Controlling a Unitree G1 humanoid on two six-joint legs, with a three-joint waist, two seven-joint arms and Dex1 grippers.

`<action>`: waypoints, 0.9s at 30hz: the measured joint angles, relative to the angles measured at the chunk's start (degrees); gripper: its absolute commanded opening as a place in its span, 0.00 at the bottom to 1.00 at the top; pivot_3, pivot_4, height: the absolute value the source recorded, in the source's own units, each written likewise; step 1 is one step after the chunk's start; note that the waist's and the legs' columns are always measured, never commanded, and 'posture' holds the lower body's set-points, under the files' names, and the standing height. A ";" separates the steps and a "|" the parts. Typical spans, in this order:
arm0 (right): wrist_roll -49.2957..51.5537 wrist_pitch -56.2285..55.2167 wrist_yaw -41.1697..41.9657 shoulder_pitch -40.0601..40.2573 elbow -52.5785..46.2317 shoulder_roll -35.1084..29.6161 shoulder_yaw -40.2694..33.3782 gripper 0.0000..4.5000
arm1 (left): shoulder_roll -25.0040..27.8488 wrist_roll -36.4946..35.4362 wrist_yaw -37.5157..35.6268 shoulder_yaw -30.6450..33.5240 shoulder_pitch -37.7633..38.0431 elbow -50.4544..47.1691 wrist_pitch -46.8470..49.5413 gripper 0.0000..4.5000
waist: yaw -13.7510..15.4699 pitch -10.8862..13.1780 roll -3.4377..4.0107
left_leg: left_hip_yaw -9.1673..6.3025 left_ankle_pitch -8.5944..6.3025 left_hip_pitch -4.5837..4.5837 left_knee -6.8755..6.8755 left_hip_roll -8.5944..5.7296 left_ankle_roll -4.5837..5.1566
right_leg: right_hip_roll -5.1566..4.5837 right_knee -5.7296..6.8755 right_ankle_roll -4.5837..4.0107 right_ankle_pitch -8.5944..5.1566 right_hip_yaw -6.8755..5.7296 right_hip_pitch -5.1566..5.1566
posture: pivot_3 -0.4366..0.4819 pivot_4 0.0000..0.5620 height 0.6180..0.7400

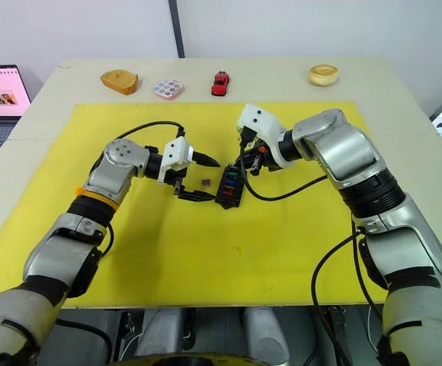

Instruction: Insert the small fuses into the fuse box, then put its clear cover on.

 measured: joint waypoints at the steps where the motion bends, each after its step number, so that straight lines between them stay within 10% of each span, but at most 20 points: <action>1: -0.22 -0.13 0.02 0.31 0.14 0.16 0.01 0.00 | 0.00 0.00 0.01 0.01 0.00 0.01 0.00 0.99 | 0.00 0.00 0.00 | 0.00 0.00 0.00 0.00 0.00 0.00 | 0.00 0.00 0.00 0.00 0.00 0.00 | 0.48 0.27 1.00; 27: -5.54 -7.04 4.04 0.64 2.82 1.51 0.70 0.00 | 0.00 0.00 0.18 1.17 -0.40 0.01 0.05 0.99 | -0.01 -0.01 0.01 | 0.00 0.01 0.03 0.04 -0.01 -0.02 | 0.00 0.09 0.00 0.00 0.00 0.00 | 0.48 0.27 1.00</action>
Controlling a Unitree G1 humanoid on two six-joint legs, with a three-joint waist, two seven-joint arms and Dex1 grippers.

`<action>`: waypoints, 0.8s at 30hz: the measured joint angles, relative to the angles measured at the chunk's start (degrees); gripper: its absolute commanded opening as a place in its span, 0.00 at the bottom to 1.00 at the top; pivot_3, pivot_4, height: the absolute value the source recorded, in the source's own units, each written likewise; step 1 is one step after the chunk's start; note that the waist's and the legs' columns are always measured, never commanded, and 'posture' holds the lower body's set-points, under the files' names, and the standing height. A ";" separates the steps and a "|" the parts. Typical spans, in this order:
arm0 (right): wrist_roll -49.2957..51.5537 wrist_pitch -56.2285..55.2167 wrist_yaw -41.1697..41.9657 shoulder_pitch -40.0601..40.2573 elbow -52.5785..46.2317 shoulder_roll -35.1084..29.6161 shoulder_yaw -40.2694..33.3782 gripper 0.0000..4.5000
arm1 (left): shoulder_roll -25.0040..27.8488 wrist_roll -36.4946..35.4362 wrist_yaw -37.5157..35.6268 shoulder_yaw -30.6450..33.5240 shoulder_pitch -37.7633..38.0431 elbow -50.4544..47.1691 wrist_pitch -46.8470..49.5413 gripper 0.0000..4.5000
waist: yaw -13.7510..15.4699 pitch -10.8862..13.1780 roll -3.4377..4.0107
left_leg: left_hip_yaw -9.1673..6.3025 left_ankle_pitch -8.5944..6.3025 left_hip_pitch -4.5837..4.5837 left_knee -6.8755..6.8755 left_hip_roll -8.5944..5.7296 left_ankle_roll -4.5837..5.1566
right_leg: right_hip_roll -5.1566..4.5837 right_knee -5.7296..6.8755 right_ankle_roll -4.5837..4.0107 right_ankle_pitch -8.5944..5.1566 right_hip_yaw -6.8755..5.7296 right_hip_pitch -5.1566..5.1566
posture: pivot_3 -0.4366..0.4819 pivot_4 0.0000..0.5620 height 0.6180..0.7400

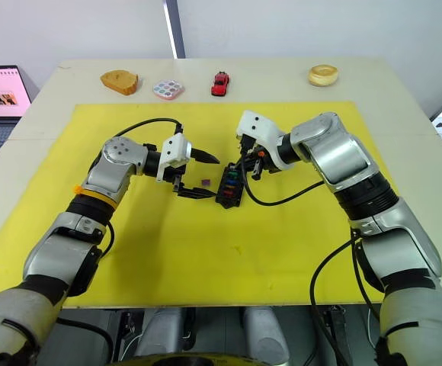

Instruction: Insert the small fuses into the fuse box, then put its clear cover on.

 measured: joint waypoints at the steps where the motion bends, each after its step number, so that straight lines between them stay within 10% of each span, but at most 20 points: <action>1: -0.24 -0.38 0.14 0.00 0.21 0.13 0.04 0.00 | 0.00 0.00 0.02 0.00 0.00 -0.01 0.00 0.99 | 0.00 0.00 0.00 | 0.00 0.00 0.01 0.00 0.00 0.00 | 0.00 0.01 0.00 0.00 0.00 0.00 | 0.48 0.27 1.00; 24: -5.60 -3.39 2.74 0.22 4.33 2.22 0.74 0.00 | -0.04 0.00 0.85 0.01 0.01 -0.08 0.00 0.99 | -0.04 -0.08 -0.01 | 0.01 0.00 0.86 -0.07 0.00 0.00 | 0.03 -0.02 -0.01 -0.01 0.01 0.83 | 0.48 0.27 1.00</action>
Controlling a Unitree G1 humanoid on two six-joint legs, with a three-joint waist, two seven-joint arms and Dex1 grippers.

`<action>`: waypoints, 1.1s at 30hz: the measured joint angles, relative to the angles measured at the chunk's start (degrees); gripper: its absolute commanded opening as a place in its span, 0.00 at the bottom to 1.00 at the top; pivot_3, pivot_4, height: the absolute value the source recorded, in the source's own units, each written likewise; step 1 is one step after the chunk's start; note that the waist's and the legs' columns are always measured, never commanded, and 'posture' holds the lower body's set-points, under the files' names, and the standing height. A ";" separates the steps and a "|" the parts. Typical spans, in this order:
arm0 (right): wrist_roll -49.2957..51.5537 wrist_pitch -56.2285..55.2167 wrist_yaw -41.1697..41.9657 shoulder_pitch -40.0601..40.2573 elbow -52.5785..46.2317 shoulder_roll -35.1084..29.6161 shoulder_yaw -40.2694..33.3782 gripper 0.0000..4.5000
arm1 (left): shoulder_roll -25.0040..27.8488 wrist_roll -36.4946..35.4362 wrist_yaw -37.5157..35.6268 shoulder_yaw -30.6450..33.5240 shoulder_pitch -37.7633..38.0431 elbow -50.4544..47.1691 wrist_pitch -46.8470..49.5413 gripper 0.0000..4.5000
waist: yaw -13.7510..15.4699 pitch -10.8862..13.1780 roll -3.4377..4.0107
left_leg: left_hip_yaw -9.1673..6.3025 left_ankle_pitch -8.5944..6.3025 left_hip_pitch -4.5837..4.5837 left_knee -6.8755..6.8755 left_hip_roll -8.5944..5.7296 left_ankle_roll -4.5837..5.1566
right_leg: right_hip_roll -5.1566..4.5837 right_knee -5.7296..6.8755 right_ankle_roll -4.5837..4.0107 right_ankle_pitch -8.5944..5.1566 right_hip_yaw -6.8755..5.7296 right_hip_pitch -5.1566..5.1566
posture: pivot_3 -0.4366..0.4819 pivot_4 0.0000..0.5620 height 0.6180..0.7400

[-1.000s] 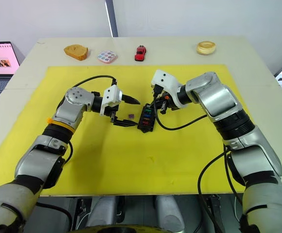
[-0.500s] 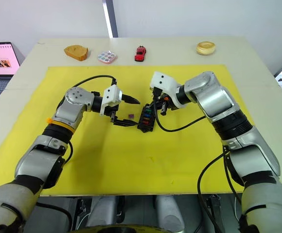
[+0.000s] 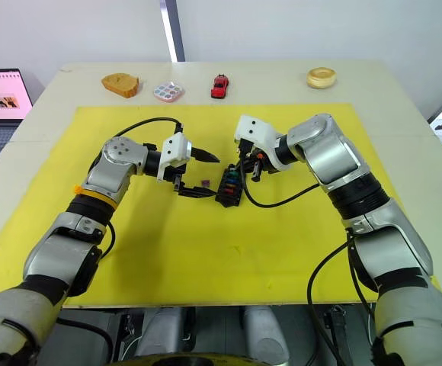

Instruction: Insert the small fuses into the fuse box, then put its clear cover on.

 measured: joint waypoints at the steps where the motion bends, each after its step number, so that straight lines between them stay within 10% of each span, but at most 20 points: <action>1: -0.09 0.00 0.06 0.12 0.00 0.00 -0.01 0.00 | 0.00 0.00 0.01 0.00 0.00 0.00 0.00 0.99 | 0.00 0.00 0.00 | -0.01 0.00 0.07 -0.01 0.00 0.00 | 0.01 -0.06 0.00 0.00 0.00 0.10 | 0.48 0.27 1.00; 33: -0.48 5.36 -1.21 -0.58 6.45 3.78 -2.54 0.00 | -0.02 0.11 0.03 -0.04 1.02 -1.43 0.12 0.99 | -0.04 -0.08 0.04 | -0.07 -0.01 0.25 -0.03 0.00 0.01 | 0.02 -0.14 0.01 -0.01 -0.02 0.35 | 0.48 0.27 1.00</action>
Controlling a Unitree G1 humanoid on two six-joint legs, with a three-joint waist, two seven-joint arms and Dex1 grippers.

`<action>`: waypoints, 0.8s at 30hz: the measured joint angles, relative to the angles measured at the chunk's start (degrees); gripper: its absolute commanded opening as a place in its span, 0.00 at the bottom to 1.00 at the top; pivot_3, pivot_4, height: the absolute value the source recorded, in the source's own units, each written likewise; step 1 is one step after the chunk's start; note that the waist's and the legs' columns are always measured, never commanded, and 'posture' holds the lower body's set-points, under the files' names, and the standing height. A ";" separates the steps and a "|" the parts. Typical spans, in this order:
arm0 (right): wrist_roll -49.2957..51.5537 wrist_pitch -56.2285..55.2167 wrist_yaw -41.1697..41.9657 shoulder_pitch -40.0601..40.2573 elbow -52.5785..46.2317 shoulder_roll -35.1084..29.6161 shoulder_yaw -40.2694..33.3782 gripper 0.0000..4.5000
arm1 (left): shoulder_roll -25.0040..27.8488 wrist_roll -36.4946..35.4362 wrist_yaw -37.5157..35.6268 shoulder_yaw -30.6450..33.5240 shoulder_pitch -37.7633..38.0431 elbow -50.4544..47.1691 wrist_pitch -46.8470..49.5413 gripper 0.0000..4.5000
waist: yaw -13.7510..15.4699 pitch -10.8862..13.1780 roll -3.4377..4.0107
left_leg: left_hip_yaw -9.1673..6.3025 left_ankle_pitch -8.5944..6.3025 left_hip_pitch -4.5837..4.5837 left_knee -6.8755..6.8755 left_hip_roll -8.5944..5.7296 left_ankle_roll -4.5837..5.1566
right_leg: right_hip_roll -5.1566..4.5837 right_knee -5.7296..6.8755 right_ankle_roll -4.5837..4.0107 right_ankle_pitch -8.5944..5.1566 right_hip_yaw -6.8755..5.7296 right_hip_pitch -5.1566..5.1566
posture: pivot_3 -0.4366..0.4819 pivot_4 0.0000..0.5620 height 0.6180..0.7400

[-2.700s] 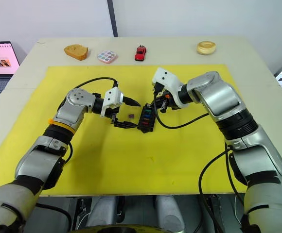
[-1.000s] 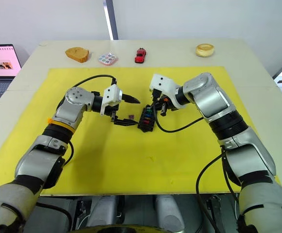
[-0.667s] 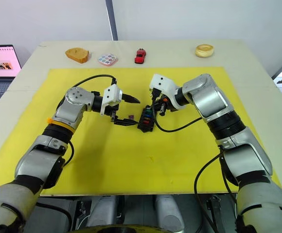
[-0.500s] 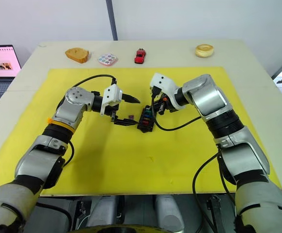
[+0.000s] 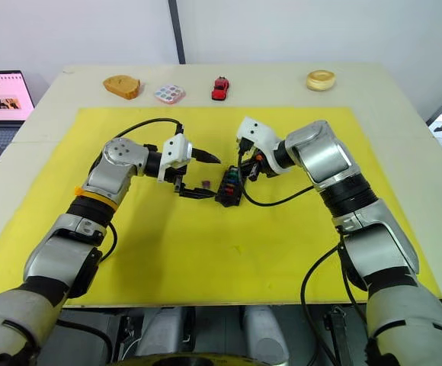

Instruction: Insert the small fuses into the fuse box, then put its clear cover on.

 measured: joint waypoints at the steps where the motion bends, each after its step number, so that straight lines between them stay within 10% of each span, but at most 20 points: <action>1: 0.06 0.09 0.12 -0.12 0.30 0.01 -0.04 0.00 | -0.01 0.02 -0.01 -0.05 0.17 -0.10 0.00 0.99 | 0.00 0.00 0.00 | 0.01 0.00 0.00 0.00 0.00 0.00 | 0.00 0.00 0.00 0.00 0.00 0.00 | 0.48 0.27 1.00; 24: 1.34 0.20 1.33 0.85 -2.32 -1.05 -2.10 0.00 | -0.01 1.26 0.16 -0.24 1.86 -1.63 -0.06 0.99 | 0.02 0.02 0.02 | 0.00 0.00 -0.16 -0.01 0.00 0.00 | -0.01 -0.04 0.00 0.00 0.00 -0.16 | 0.48 0.27 1.00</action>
